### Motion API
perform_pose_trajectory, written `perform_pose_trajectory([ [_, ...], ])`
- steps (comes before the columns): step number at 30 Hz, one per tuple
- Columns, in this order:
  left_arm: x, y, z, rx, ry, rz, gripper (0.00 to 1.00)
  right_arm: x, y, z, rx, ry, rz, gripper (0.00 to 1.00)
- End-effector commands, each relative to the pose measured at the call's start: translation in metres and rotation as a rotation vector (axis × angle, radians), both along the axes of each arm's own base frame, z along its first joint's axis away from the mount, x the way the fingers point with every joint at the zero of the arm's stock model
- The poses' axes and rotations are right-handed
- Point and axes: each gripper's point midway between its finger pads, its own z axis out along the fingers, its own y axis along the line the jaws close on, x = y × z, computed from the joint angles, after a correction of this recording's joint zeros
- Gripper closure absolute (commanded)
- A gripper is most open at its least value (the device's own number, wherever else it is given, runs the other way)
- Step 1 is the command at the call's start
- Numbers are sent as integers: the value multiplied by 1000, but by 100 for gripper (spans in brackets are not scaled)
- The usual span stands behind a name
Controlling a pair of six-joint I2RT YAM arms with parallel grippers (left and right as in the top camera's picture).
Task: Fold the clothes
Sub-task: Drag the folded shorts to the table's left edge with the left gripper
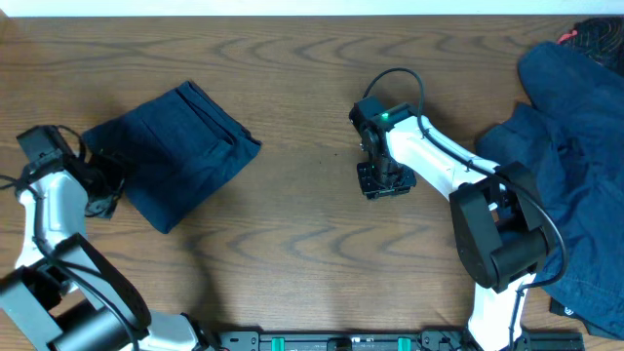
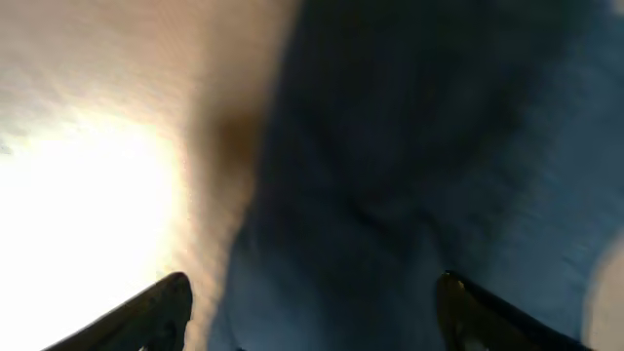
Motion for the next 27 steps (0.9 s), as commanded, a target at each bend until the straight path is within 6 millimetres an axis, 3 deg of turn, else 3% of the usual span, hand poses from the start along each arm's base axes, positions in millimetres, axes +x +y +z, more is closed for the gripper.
perform_pose_trajectory([
  [1,18,-37,35,9,-133,-192,32,1,-4,-4,-15,4,-18,62],
  [3,25,-63,51,27,-189,-324,39,1,-4,-4,-15,3,-18,62],
  [5,28,-91,63,54,-220,-439,53,2,-4,-4,-14,1,-19,62],
  [8,32,-129,70,85,-247,-600,70,3,-3,-4,-10,-5,-19,61],
  [12,33,-180,59,103,-237,-812,94,2,-3,-4,-12,-2,-19,61],
  [15,31,-204,37,148,-166,-928,94,0,-4,-4,-17,8,-19,61],
  [21,22,-232,-14,135,-40,-1078,94,0,-4,-4,-17,8,-19,61],
  [27,21,-209,-64,187,120,-1045,94,0,-4,-4,-17,8,-19,61],
])
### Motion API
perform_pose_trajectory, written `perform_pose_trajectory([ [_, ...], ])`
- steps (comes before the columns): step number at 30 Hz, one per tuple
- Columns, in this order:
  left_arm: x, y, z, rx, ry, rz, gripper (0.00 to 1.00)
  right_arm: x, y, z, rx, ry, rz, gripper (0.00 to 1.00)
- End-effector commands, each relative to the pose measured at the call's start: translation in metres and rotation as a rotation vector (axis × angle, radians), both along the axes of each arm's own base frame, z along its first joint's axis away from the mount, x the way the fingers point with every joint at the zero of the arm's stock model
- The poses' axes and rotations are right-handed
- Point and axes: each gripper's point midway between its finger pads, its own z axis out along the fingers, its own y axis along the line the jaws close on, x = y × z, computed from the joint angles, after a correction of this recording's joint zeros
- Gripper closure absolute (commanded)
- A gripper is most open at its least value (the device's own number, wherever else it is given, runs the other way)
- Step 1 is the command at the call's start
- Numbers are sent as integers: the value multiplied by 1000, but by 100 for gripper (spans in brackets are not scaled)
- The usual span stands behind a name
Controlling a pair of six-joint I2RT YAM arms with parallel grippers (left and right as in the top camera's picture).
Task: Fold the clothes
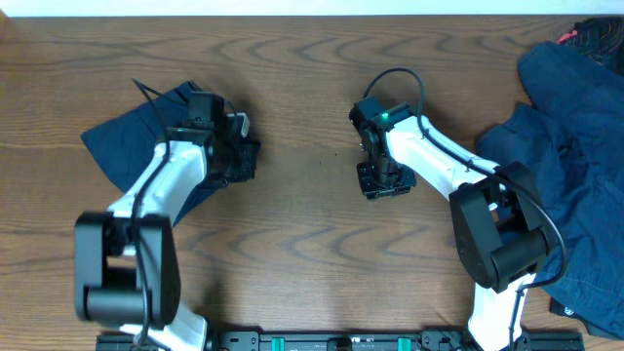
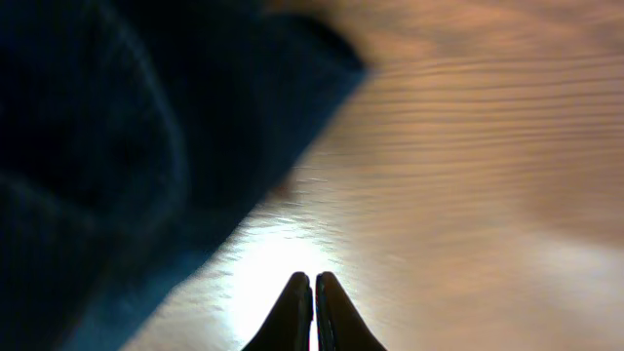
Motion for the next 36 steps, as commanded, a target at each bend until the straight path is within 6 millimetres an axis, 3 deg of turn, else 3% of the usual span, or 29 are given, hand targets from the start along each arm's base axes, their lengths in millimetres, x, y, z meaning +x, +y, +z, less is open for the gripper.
perform_pose_trajectory([
  [1,0,25,-25,119,34,14,94,0,-4,-4,-17,7,-19,61],
  [6,18,60,-36,256,-16,83,94,0,-4,-4,-17,8,-19,61],
  [14,65,129,-16,367,-215,307,92,-4,4,-3,30,31,-26,59],
  [22,87,186,3,364,-349,496,92,-4,4,-3,30,31,-26,57],
  [26,95,196,11,366,-396,521,92,-4,4,-3,30,32,-25,57],
  [28,97,197,13,365,-411,524,83,-5,5,-3,29,32,-22,57],
  [29,98,197,14,363,-414,527,74,-5,5,-3,30,32,-21,57],
  [30,99,195,14,351,-414,522,74,-5,5,-3,30,32,-21,57],
  [32,101,182,15,281,-405,487,73,-5,5,-3,30,32,-22,57],
  [34,103,165,19,191,-407,444,57,-3,6,-4,30,25,-40,59],
  [36,105,148,27,120,-417,403,51,0,6,-4,29,13,-103,59],
])
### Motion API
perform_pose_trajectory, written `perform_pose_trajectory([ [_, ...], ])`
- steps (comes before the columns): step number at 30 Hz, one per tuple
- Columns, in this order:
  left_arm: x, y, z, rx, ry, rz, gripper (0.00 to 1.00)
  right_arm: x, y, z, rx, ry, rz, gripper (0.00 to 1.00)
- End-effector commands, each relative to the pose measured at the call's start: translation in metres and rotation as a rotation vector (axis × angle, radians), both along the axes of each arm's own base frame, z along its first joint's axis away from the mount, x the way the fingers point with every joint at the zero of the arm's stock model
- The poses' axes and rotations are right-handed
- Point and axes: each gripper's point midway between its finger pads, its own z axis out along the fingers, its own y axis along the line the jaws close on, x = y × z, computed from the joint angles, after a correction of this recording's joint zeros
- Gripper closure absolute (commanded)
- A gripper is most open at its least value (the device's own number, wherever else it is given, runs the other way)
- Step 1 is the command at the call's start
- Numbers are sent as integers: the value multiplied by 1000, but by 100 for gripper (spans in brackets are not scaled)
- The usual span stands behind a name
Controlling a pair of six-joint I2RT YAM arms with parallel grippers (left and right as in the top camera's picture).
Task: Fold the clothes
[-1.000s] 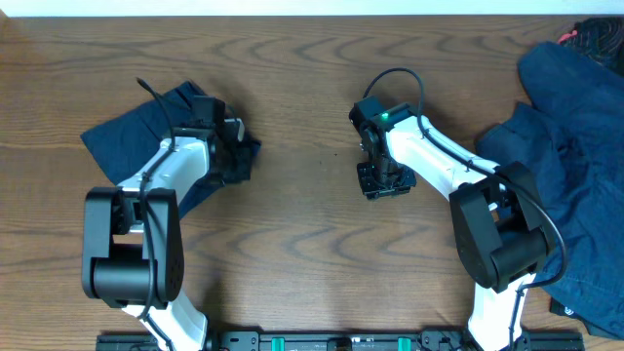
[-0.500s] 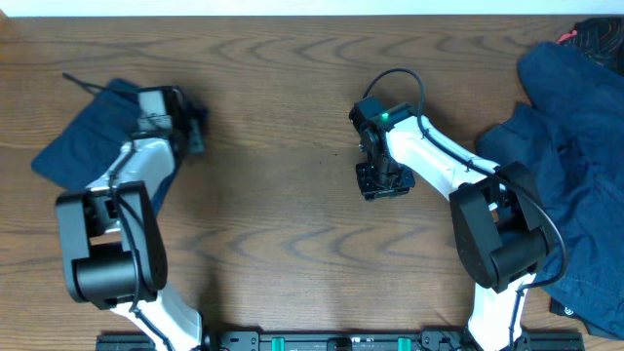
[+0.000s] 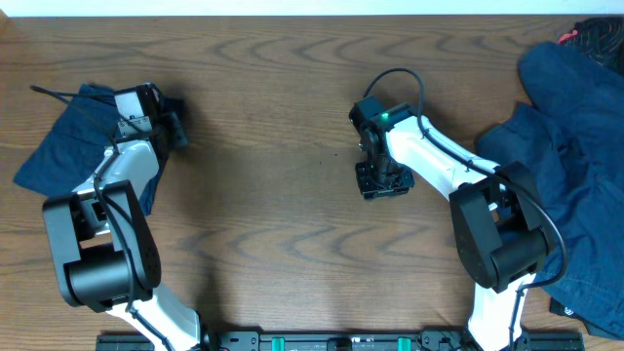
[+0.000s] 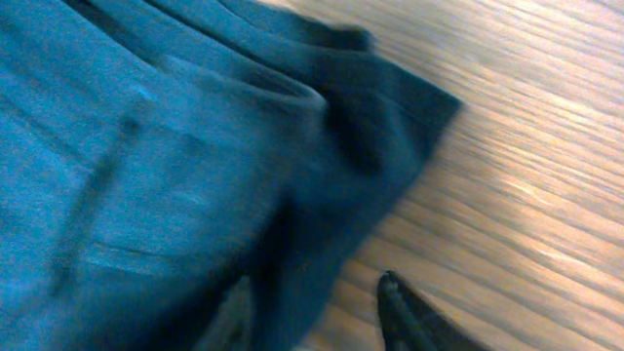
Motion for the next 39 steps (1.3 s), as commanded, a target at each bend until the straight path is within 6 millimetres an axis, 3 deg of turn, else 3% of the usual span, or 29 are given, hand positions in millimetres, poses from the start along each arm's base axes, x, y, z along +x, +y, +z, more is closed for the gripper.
perform_pose_trajectory([
  [1,9,-30,21,-115,-61,-100,47,3,0,-4,-7,-2,-117,59],
  [5,8,-60,37,-106,-67,-177,25,21,4,0,48,-52,-248,59],
  [10,-1,-121,51,-103,-50,-307,0,49,-5,23,136,-146,-316,58],
  [16,-37,-181,42,-74,82,-445,2,74,-41,62,183,-264,-363,52],
  [19,-65,-203,38,-73,190,-507,2,82,-62,81,205,-317,-353,12],
  [20,-74,-207,39,-73,225,-520,2,83,-64,85,224,-326,-321,3],
  [24,-105,-208,57,-72,342,-536,2,80,-77,100,258,-346,-243,1],
  [29,-139,-193,97,-77,417,-512,2,68,-113,124,119,-401,-304,1],
  [33,-162,-185,133,-77,361,-508,2,59,-130,161,34,-513,-309,1],
  [39,-184,-177,190,-61,139,-514,2,39,-135,226,75,-713,-315,1],
])
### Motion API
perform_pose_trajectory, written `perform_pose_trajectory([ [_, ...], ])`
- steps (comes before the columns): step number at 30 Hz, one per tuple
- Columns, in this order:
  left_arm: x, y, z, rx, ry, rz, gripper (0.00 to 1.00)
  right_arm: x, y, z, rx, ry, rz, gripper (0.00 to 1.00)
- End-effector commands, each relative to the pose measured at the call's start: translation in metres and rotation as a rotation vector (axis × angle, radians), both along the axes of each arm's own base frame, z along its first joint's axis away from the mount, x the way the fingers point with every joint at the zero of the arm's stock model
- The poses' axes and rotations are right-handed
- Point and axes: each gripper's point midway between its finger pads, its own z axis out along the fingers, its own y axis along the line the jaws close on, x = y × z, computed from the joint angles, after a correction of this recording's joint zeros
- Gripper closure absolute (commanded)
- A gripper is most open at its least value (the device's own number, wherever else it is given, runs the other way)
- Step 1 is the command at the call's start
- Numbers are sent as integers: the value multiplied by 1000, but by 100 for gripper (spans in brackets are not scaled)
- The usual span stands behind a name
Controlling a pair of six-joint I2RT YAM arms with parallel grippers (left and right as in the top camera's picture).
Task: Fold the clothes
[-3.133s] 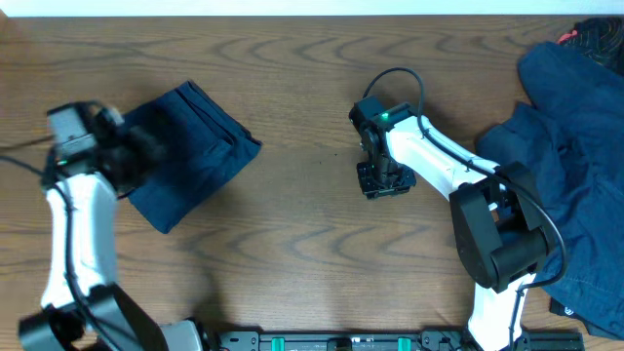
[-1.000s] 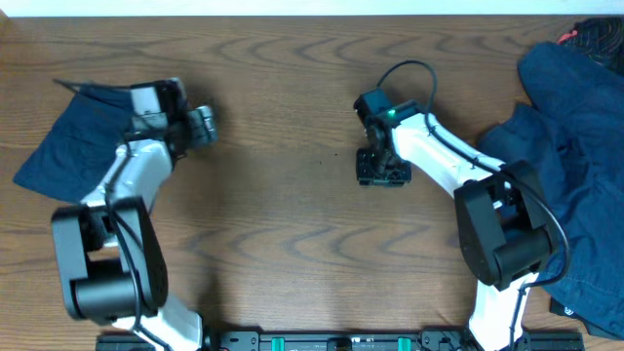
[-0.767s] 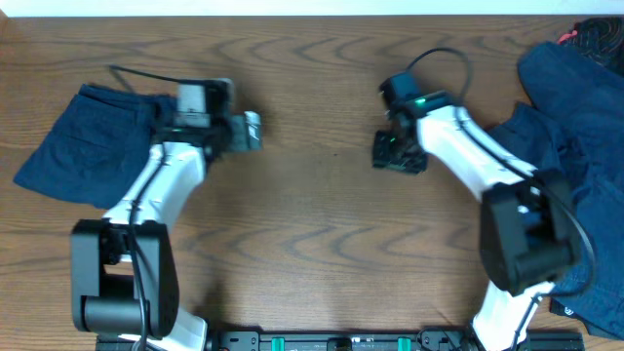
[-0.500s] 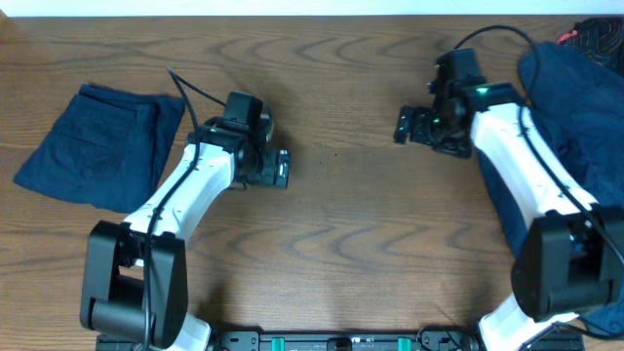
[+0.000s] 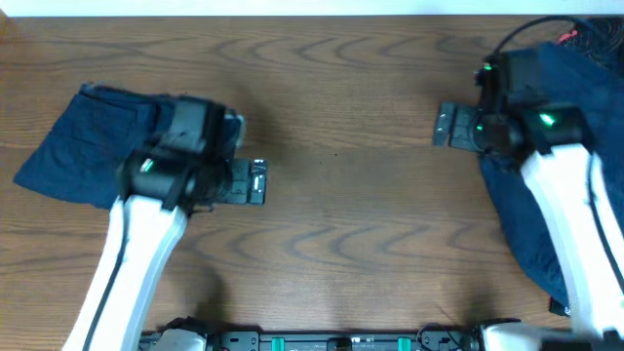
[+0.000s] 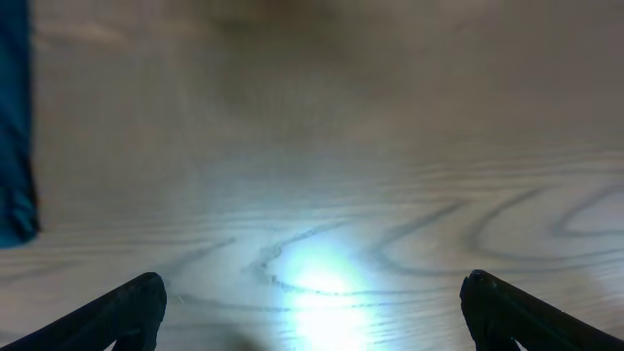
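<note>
A folded dark blue garment (image 5: 83,146) lies at the table's left side. My left gripper (image 5: 255,182) hangs over bare wood to its right, apart from it. In the left wrist view the left gripper (image 6: 312,312) is open, its fingers (image 6: 132,307) spread wide with only wood between them and a strip of the blue garment (image 6: 15,127) at the left edge. A heap of unfolded blue clothes (image 5: 570,166) covers the right end. My right gripper (image 5: 450,127) sits just left of that heap; its jaws are too small to read.
A wooden table (image 5: 341,244) carries everything. Something black with a red bit (image 5: 585,37) lies at the far right corner behind the heap. The base rail (image 5: 351,341) runs along the near edge.
My left gripper was at the folded garment's right edge; now it is to the right over bare wood, wide open. My right arm has moved from the table's middle to the heap's edge.
The folded garment first lay left of centre with my left gripper open at its left edge. Then the gripper was shut by its right corner. Later the garment lay farther left. Now it rests there and both grippers stand elsewhere.
</note>
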Motion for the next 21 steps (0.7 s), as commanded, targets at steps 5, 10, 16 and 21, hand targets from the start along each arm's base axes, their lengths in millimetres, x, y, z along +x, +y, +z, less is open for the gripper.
perform_pose_trajectory([
  [5,-26,25,56,19,-304,49,2,-41,-17,43,-50,-222,-23,1],
  [10,-53,34,71,-26,-441,98,2,-82,-25,28,-45,-318,-36,1],
  [16,-70,38,71,-48,-495,108,2,-117,-49,17,-117,-405,-113,1],
  [21,-70,38,71,-47,-491,107,2,-135,-51,3,-121,-372,-107,1],
])
